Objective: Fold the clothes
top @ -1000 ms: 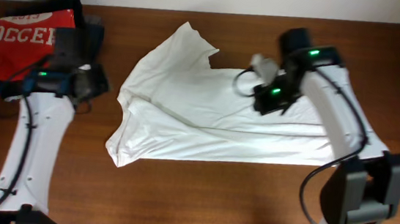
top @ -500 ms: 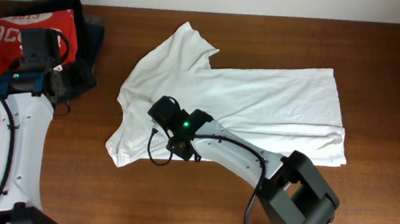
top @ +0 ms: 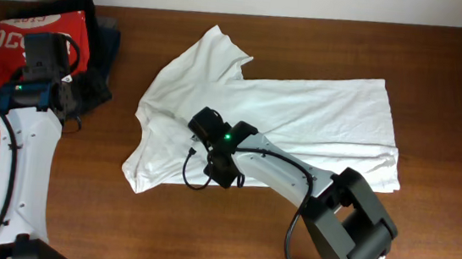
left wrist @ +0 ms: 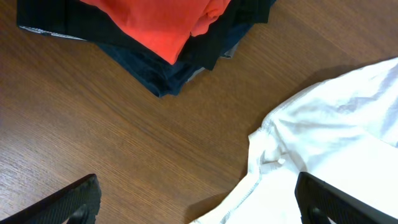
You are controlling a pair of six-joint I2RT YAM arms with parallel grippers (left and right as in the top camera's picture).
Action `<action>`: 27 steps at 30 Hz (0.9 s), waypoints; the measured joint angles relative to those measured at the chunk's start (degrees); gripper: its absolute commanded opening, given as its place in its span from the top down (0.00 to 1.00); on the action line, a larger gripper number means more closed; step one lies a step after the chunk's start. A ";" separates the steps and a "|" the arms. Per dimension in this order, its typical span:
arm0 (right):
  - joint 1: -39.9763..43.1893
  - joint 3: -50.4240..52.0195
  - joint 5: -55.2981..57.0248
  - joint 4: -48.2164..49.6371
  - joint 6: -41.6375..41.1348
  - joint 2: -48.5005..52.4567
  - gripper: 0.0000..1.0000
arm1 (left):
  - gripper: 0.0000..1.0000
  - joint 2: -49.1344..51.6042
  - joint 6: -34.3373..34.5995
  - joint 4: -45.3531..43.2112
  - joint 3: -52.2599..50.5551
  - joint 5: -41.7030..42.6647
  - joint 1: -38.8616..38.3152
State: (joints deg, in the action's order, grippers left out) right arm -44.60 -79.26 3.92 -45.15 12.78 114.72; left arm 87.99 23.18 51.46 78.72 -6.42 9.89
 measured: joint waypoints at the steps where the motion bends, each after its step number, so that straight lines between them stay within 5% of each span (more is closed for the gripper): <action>1: 0.17 0.85 -0.20 0.83 -0.28 0.00 0.95 | 0.01 0.00 0.00 0.00 0.00 0.00 0.00; 27: 9.49 3.65 -0.55 9.97 -5.51 0.00 0.95 | 0.01 0.00 0.00 0.00 0.00 0.02 0.00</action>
State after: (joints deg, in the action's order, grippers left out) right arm -35.11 -75.61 3.38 -35.18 7.27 114.72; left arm 87.99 23.18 51.46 78.72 -6.39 9.89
